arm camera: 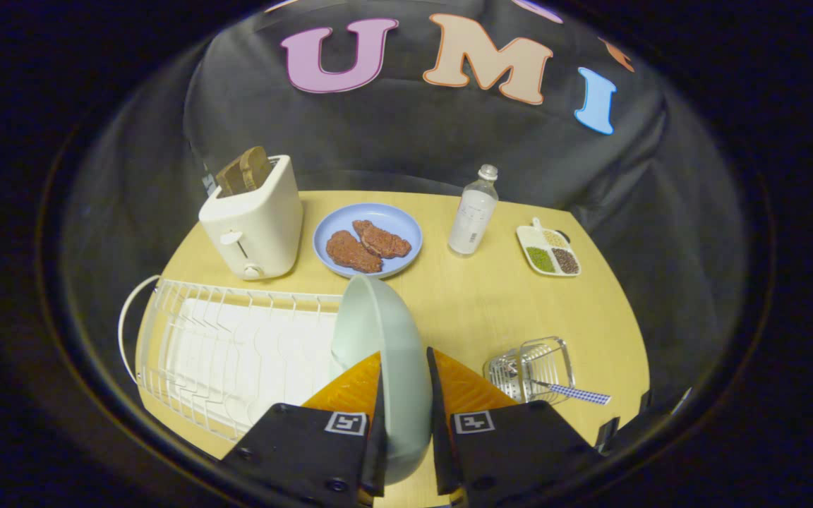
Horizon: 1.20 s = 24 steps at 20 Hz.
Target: Take the plate from the dish rack, then take the spoon from the basket and place it into the plate.
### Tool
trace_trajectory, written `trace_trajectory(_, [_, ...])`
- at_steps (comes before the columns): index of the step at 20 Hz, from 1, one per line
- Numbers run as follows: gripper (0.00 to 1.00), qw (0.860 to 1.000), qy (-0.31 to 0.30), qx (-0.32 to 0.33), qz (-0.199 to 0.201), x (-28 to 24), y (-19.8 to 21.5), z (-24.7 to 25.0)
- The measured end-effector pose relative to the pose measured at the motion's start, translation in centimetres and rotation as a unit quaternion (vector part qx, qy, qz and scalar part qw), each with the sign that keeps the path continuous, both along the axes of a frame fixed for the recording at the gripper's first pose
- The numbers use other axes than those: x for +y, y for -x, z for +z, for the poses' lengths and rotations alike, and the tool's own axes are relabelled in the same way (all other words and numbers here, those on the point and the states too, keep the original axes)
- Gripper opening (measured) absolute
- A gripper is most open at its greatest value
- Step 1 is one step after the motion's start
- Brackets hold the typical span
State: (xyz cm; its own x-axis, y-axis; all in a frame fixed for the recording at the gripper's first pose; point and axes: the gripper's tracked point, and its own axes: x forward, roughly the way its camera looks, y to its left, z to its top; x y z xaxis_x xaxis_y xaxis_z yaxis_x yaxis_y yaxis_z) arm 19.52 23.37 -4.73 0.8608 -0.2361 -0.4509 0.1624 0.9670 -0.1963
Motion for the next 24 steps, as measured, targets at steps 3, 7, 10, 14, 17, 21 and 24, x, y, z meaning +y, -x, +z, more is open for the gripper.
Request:
trace_trajectory(3, [0.27, 0.999, 0.038, 0.013, -0.014, 0.5, 0.6, 0.4])
trace_trajectory(7, [0.27, 0.994, 0.112, -0.003, -0.02, 1.4, 0.8, 2.9])
trace_trajectory(10, [0.27, 0.989, 0.145, -0.023, -0.016, 2.1, 1.1, 4.9])
trace_trajectory(14, [0.27, 0.992, 0.118, -0.039, -0.007, 1.7, 2.0, 6.6])
trace_trajectory(17, [0.27, 0.997, 0.05, -0.063, 0.004, 0.5, 2.8, 8.7])
trace_trajectory(21, [0.27, 0.993, -0.077, -0.08, 0.026, -1.9, 5.3, 10.4])
trace_trajectory(24, [0.27, 0.975, -0.202, -0.078, 0.052, -4.1, 7.6, 10.5])
